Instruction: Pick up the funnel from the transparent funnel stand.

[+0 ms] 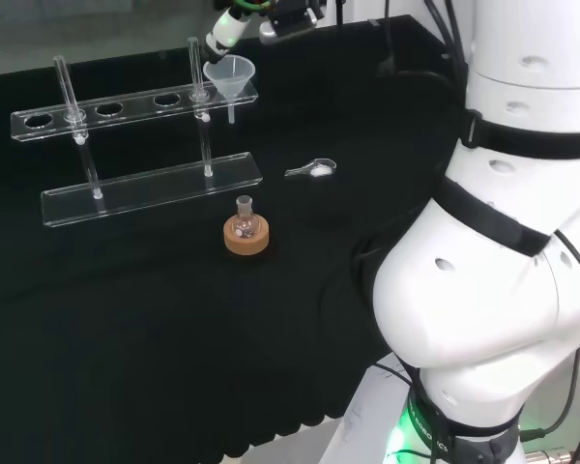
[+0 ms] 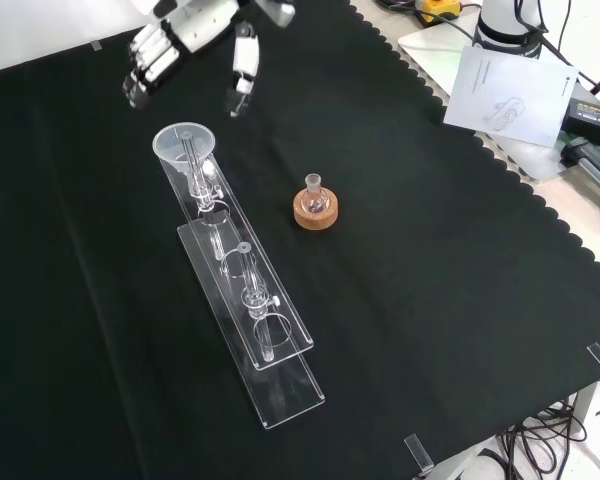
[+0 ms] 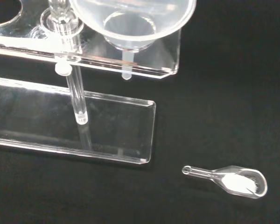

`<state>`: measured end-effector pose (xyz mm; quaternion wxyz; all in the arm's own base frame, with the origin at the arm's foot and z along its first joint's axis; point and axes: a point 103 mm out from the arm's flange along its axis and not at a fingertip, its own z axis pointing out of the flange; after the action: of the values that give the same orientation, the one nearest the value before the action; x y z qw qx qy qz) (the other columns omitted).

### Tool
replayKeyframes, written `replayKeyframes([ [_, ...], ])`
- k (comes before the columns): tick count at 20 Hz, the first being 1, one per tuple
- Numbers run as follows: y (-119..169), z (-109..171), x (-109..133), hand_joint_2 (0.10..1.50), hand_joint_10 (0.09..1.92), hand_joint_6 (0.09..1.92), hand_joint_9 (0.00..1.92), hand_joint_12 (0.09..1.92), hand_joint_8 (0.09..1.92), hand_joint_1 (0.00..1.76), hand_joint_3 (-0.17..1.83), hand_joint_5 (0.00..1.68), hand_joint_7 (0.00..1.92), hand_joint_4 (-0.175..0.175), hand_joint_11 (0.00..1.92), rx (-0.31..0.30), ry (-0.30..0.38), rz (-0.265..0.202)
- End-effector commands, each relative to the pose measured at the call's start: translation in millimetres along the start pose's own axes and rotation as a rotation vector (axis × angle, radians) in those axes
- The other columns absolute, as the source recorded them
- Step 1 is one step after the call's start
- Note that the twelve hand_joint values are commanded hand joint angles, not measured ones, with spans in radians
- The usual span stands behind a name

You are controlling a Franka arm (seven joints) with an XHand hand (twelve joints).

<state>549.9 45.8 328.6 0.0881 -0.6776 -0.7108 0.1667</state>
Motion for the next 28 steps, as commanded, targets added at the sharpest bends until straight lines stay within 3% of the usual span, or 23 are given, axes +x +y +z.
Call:
replayKeyframes([
  [1, 22, 15, 13, 0.78, 0.79, 0.09, 0.15, 1.51, 0.36, 0.55, 0.25, 0.08, 0.00, -0.001, 0.11, 0.070, -0.027, -0.017],
  [19, 41, 32, 7, 0.73, 0.81, 0.09, 0.17, 1.51, 0.45, 0.63, 0.26, 0.10, 0.00, -0.017, 0.17, 0.105, -0.071, 0.009],
  [28, 49, 44, 6, 0.73, 0.82, 0.09, 0.19, 1.51, 0.52, 0.65, 0.28, 0.14, 0.00, -0.017, 0.19, 0.132, -0.075, -0.003],
])
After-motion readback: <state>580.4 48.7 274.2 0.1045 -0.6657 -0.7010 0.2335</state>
